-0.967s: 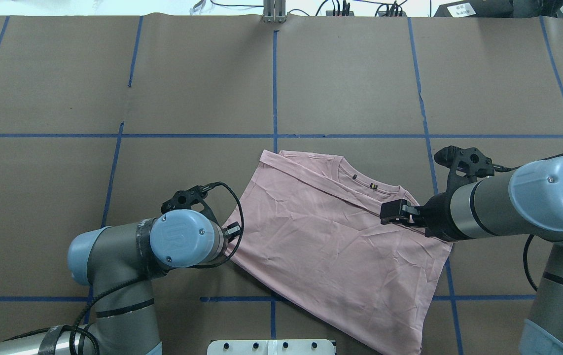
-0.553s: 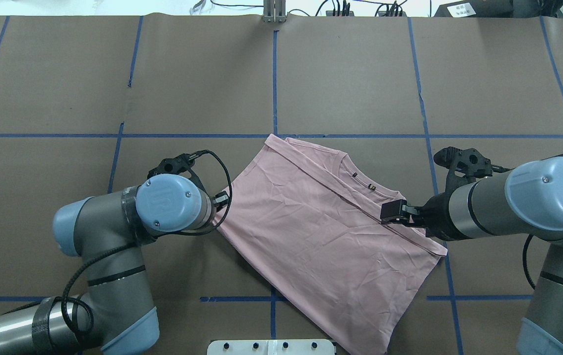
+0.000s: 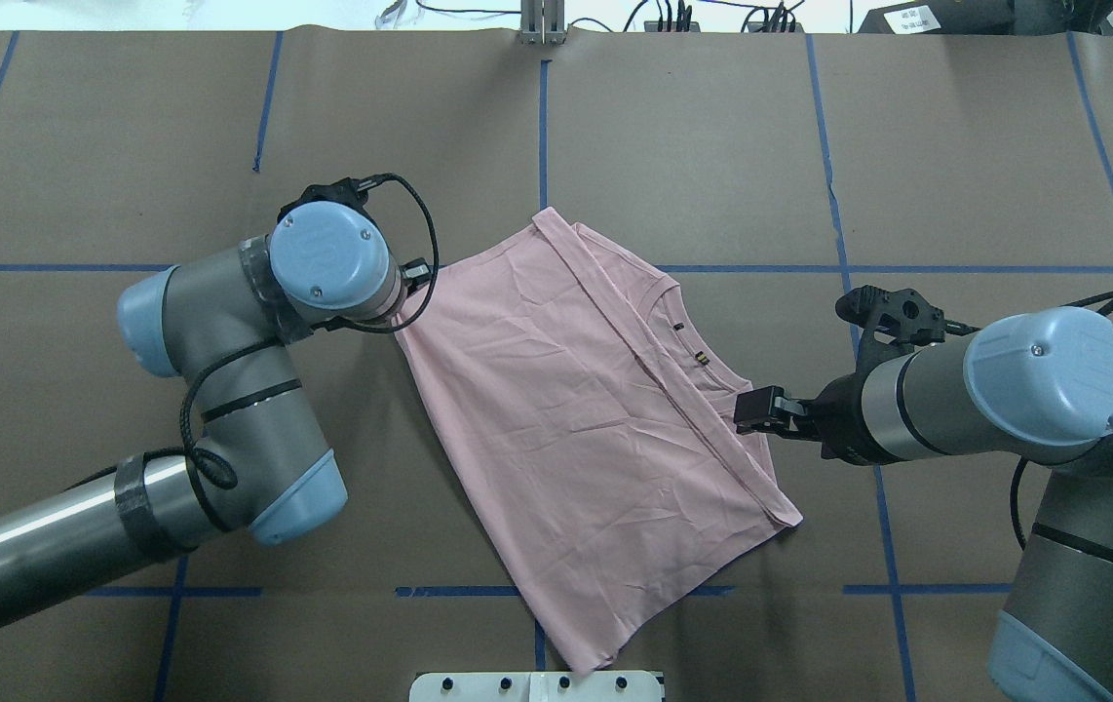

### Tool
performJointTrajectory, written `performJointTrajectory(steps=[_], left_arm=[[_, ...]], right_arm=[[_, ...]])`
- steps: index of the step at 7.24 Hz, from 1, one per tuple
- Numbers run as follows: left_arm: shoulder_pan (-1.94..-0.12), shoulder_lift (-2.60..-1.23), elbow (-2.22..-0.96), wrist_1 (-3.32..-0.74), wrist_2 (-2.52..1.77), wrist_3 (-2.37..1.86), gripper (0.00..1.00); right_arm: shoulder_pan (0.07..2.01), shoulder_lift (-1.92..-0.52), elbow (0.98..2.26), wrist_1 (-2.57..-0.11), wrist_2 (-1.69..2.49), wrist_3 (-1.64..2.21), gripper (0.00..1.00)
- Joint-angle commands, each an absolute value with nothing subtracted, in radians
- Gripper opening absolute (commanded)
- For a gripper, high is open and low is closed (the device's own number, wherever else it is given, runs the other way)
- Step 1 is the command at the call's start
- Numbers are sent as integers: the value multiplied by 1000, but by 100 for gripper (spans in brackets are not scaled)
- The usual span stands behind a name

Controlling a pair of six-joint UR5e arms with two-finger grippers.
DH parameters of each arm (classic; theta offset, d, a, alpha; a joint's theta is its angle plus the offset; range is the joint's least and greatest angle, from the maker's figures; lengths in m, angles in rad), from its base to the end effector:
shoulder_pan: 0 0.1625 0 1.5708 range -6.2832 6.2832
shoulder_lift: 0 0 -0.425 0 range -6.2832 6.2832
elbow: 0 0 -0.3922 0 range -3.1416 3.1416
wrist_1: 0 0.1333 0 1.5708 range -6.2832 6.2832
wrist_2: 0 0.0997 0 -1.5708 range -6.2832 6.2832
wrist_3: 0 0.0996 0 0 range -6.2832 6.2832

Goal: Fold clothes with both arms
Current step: 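Pull the shirt edge away from the robot with the left gripper, squaring the shirt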

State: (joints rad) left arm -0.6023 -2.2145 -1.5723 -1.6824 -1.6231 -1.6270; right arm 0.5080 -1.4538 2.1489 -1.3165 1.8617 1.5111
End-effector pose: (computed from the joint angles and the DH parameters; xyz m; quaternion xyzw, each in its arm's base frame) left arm 0.5118 -0.5073 0.2705 0.0762 0.3622 -0.2912 0.8822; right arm -0.3741 -0.3281 0.3079 0.0029 -0.4702 0.1310 0.8728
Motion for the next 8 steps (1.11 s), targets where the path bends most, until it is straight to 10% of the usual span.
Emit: performJointTrajectory(steps=[1,6,7,8], left_arm=[[-695,-2308,-1415,-1781,-1617,-1516,0],[-726,-2471,-976,-2256,-1505,-1338,0],[-727,-2471,-973,-2260,-1503,-1333,14],[-729,-2471,-974,-2257,-1505,-1292,99]], right_arm=[[509,-1448,2141,-1305,1861,1513,100],[509,-1445,2152,-1304,1861,1522,100],[509,-1445,2149,-1304,1861,1520,100],[512,-1445,2148,-1304,1861,1511,100]])
